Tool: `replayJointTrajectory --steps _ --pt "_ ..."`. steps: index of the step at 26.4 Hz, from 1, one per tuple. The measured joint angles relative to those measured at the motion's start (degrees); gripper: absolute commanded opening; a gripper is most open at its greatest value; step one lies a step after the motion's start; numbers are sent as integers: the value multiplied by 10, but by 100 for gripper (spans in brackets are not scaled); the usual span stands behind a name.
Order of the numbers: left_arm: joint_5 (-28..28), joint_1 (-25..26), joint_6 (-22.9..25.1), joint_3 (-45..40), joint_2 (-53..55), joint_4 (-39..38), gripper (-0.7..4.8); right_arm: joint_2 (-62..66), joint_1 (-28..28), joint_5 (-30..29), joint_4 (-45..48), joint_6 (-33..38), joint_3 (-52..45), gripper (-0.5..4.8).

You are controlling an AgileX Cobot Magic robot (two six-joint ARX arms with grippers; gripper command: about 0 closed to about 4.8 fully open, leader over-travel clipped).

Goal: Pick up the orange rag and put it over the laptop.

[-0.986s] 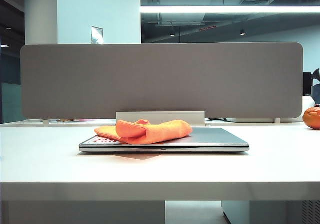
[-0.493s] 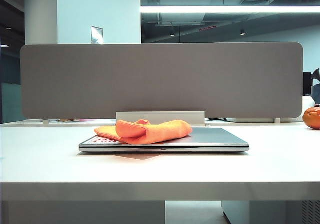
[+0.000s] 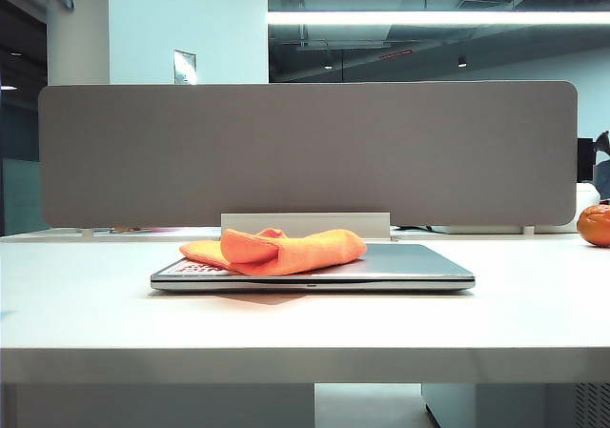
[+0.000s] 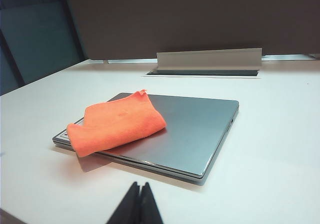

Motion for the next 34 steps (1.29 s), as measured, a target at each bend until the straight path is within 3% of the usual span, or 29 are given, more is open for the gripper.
replayJointTrajectory --steps 9,18,21,24,27,34 --pt "1 0 -2 -20 1 -42 -6 0 0 0 0 0 0 -5" --pt "-6 7 -2 -21 2 -26 -6 0 0 0 0 0 0 -5" --pt "-6 52 -4 -37 -7 14 -6 0 0 0 0 0 0 -5" --pt "30 102 -18 -72 -24 47 -6 0 0 0 0 0 0 -5" --pt "56 150 -30 -156 -78 104 -6 0 0 0 0 0 0 -5" --pt "57 201 -32 -291 -174 213 -6 0 0 -1 0 0 0 -5"
